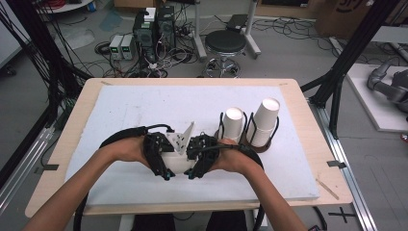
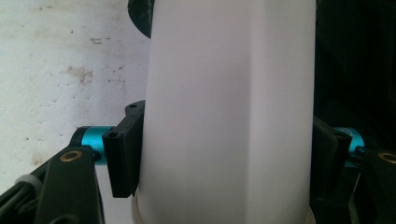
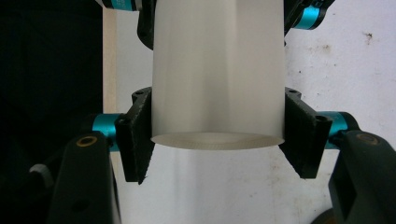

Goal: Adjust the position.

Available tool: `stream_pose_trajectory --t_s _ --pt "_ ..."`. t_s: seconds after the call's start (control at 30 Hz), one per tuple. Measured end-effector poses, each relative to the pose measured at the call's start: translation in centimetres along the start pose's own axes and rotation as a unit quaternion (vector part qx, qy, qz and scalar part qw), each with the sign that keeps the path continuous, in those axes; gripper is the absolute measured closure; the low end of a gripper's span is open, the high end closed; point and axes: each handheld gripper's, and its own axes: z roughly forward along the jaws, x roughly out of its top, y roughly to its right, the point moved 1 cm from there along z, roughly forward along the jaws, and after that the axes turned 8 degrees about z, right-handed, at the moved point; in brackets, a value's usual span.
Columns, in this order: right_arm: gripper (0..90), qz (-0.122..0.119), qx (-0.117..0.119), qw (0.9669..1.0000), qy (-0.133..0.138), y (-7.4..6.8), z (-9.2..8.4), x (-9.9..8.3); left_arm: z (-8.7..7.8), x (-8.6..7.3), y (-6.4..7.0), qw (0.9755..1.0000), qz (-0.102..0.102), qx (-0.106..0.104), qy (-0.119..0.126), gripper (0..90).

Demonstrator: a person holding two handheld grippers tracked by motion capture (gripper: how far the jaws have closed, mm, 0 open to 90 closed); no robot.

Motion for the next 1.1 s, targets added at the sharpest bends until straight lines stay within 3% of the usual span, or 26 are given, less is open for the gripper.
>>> stream_pose_trajectory --t_s 0.17,0.23,0.3,0.33,0.37,0.4,0.43,0.47,0.67,0.7,0.83,0.97,1.1 --pt "35.8 0.0 -0.001 1.0 0.002 0.0 -0.1 0.0 0.0 0.0 -0.1 1.0 -0.001 0.004 0.004 24.6" --pt "35.8 0.0 0.002 1.0 0.0 -0.1 0.0 0.0 0.4 0.1 0.3 0.9986 -0.038 0.009 0.036 18.7" --pt "35.8 -0.002 0.0 1.0 -0.001 0.0 0.0 0.0 0.2 0.1 0.1 0.9989 -0.033 0.006 0.033 11.9" --pt "35.8 -0.002 0.001 1.0 0.0 -0.1 0.0 0.0 -0.1 0.0 -0.2 0.9998 -0.012 0.003 0.014 11.5" --pt "35.8 -0.002 -0.002 1.0 0.0 0.0 0.0 0.0 0.0 0.0 -0.1 0.9996 -0.018 0.001 0.02 10.2" --pt "35.8 -0.001 0.0 1.0 0.0 0.0 0.0 0.0 0.3 0.1 0.2 0.9982 -0.041 0.005 0.043 7.5" --pt "35.8 -0.002 0.0 1.0 0.0 0.0 0.0 0.0 -0.1 -0.1 -0.3 0.9999 -0.003 -0.007 0.014 6.6" --pt "35.8 0.001 -0.001 1.0 0.0 -0.1 0.0 0.0 -0.1 -0.1 -0.1 0.9995 -0.013 -0.011 0.026 6.6" --pt "35.8 0.003 -0.001 1.0 0.0 0.0 0.0 -0.1 0.0 -0.4 0.0 0.9976 -0.026 -0.032 0.056 5.2" --pt "35.8 0.003 0.0 1.0 0.0 0.0 0.0 -0.2 0.0 -0.5 -0.1 0.9978 -0.021 -0.031 0.055 5.2" --pt "35.8 0.003 -0.001 1.0 0.006 0.0 0.0 -0.3 -0.3 -0.8 0.0 0.9952 -0.033 -0.034 0.085 5.2" --pt "35.8 0.008 0.001 0.9999 0.01 0.0 -0.1 -0.6 -0.6 -1.1 -0.1 0.9939 -0.045 -0.036 0.094 5.2" --pt "35.8 0.01 -0.001 0.9997 0.024 0.0 -0.2 -1.0 -1.1 -1.4 0.1 0.9885 -0.048 -0.03 0.14 5.3"
